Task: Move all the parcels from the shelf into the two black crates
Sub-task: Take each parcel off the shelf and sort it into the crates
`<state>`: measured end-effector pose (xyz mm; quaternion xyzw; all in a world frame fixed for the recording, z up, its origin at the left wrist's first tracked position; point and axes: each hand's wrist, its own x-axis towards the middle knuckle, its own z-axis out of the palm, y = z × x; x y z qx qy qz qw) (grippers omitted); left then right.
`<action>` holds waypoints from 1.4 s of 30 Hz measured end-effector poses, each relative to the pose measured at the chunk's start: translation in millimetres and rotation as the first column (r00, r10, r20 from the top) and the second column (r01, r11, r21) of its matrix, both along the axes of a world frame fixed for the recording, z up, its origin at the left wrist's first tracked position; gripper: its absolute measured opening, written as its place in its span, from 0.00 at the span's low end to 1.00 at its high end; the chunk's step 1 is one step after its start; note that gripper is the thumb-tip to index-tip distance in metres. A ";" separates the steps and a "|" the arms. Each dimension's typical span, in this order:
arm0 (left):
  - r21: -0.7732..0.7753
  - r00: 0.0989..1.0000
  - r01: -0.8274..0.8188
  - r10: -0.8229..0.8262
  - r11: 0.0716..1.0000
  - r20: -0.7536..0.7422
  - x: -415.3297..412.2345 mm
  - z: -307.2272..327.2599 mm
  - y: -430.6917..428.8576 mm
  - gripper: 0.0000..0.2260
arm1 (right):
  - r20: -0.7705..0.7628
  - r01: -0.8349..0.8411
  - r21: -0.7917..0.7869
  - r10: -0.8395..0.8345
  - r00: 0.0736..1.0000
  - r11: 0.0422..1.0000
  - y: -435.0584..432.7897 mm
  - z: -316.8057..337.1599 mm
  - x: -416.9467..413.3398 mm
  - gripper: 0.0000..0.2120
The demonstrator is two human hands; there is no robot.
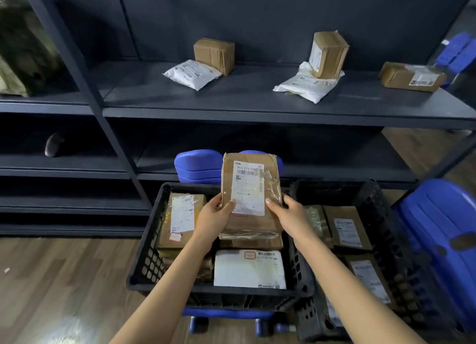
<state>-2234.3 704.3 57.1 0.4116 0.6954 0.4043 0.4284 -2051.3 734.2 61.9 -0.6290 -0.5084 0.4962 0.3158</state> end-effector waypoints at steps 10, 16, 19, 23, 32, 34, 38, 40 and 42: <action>-0.086 0.988 -0.032 0.019 0.996 -0.155 -9.8 -45.9 0.9 0.12 | 0.090 -0.081 -0.028 0.084 0.992 0.996 6.2 -49.3 -15.7 0.12; -0.126 0.954 -0.033 -0.007 0.991 -0.300 -21.6 -70.4 7.7 0.08 | 0.169 -0.116 -0.049 0.122 0.978 0.992 12.4 -74.8 -28.6 0.13; -0.132 0.959 -0.067 0.027 0.989 -0.284 -25.6 -86.8 11.7 0.08 | 0.179 -0.131 -0.069 0.141 0.974 0.989 19.2 -90.5 -32.3 0.15; -0.151 0.967 -0.117 0.078 0.982 -0.244 -28.3 -106.2 16.4 0.17 | 0.176 -0.140 -0.077 0.152 0.973 0.987 27.8 -110.1 -37.6 0.16; -0.072 0.931 -0.114 0.081 0.991 -0.356 -43.0 -136.7 22.4 0.12 | 0.172 -0.189 -0.097 0.203 0.964 0.977 39.1 -153.7 -55.3 0.13; -0.072 0.924 -0.117 0.082 0.990 -0.372 -49.2 -143.3 21.5 0.11 | 0.184 -0.192 -0.103 0.208 0.961 0.976 41.9 -159.9 -61.2 0.14; -0.051 0.911 -0.100 0.070 0.994 -0.407 -55.7 -150.3 27.6 0.08 | 0.199 -0.198 -0.083 0.211 0.957 0.977 49.9 -168.3 -66.5 0.13; -0.056 0.909 -0.108 0.076 0.993 -0.410 -55.6 -152.2 32.0 0.11 | 0.189 -0.199 -0.074 0.210 0.959 0.977 53.5 -172.0 -66.1 0.13; -0.065 0.904 -0.119 0.081 0.991 -0.420 -55.5 -154.8 33.7 0.14 | 0.198 -0.213 -0.054 0.220 0.955 0.975 54.6 -174.4 -67.0 0.14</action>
